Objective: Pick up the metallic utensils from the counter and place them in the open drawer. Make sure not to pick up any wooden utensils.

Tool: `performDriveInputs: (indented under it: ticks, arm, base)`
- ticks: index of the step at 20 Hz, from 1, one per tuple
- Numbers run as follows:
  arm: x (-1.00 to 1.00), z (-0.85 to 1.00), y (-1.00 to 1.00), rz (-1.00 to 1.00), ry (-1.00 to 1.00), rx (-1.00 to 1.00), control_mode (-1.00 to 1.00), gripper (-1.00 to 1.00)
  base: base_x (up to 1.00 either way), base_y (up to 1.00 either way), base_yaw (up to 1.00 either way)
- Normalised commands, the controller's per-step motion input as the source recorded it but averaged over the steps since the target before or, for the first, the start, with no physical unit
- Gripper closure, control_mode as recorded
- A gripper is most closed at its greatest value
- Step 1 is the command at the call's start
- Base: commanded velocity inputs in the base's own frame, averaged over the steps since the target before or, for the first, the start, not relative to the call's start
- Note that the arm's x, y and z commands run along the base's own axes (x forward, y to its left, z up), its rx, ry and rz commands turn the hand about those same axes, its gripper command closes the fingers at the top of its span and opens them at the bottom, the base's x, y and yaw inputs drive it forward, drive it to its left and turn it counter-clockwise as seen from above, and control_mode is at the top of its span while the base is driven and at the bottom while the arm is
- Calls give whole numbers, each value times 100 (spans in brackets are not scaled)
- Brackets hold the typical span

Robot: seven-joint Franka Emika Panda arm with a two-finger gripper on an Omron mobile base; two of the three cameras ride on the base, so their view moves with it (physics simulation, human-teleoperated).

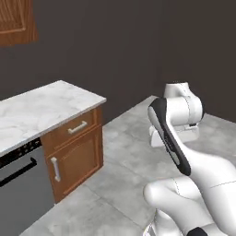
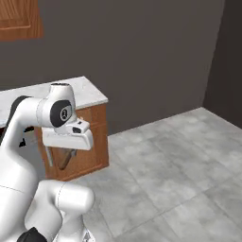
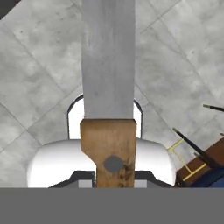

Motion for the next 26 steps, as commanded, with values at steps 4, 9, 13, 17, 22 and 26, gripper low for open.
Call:
performDriveInputs:
  ticks: [4, 9, 13, 17, 22, 26]
  arm:
    - [0, 0, 0, 0, 0, 0, 100, 100]
    - [0, 0, 0, 0, 0, 0, 100, 100]
    - [0, 0, 0, 0, 0, 0, 100, 100]
    - [0, 0, 0, 0, 0, 0, 100, 100]
    - [0, 0, 0, 0, 0, 0, 100, 100]
    - [0, 0, 0, 0, 0, 0, 100, 100]
  base:
    - [12, 2, 100]
    - [12, 8, 97]
    - [22, 10, 92]
    - [39, 3, 88]
    - [57, 11, 77]
    - [79, 20, 65]
